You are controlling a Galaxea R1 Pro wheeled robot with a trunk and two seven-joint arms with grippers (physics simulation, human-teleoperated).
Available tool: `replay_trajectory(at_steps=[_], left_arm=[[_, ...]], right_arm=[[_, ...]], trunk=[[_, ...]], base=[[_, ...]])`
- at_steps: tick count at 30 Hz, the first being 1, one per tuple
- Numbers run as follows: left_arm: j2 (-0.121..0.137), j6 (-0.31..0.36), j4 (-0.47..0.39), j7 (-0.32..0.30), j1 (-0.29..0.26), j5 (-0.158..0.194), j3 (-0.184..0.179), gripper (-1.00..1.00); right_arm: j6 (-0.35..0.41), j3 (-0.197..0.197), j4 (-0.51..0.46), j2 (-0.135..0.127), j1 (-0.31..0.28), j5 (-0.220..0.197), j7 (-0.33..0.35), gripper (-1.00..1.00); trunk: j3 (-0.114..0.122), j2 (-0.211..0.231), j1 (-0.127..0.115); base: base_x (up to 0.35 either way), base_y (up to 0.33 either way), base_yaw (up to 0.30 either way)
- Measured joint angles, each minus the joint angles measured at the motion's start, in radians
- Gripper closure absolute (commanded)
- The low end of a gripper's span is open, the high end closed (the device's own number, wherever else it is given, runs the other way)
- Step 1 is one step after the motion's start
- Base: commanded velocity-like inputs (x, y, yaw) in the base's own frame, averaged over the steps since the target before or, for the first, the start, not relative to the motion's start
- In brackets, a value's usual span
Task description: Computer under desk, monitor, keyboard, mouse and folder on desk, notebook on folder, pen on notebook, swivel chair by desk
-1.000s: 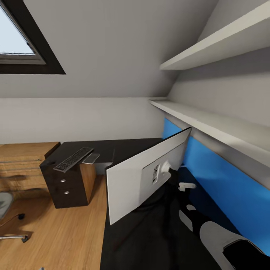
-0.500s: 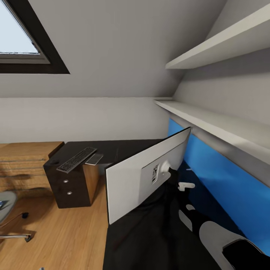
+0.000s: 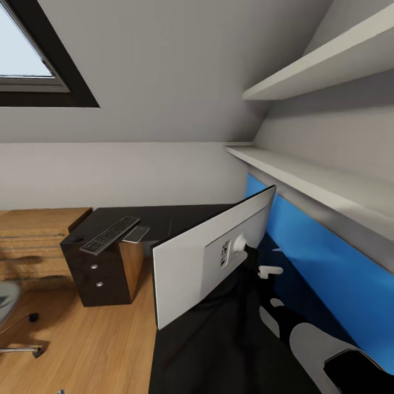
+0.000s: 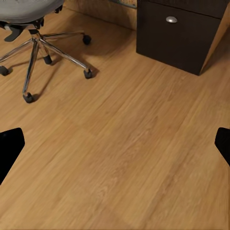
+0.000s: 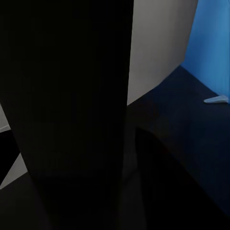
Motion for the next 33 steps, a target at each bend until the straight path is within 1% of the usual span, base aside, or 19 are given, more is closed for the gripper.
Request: replay_trajectory(at_steps=[4, 8, 33], left_arm=[[0.0, -0.001, 0.0, 0.0, 0.0, 0.0, 0.0, -1.0], [0.0, 0.0, 0.0, 0.001, 0.0, 0.0, 0.0, -1.0], [0.001, 0.001, 0.0, 0.002, 0.0, 0.0, 0.0, -1.0]], right_arm=[[0.001, -0.003, -0.001, 0.0, 0.0, 0.003, 0.001, 1.0], [0.0, -0.001, -0.001, 0.0, 0.0, 0.003, 0.001, 1.0], [0.001, -0.003, -0.002, -0.001, 0.001, 0.008, 0.002, 1.0]], trunk=[[0.0, 0.0, 0.0], [0.0, 0.0, 0.0], [0.0, 0.0, 0.0]], base=[[0.208, -0.101, 0.0], [0.069, -0.036, 0.0], [0.004, -0.009, 0.0]])
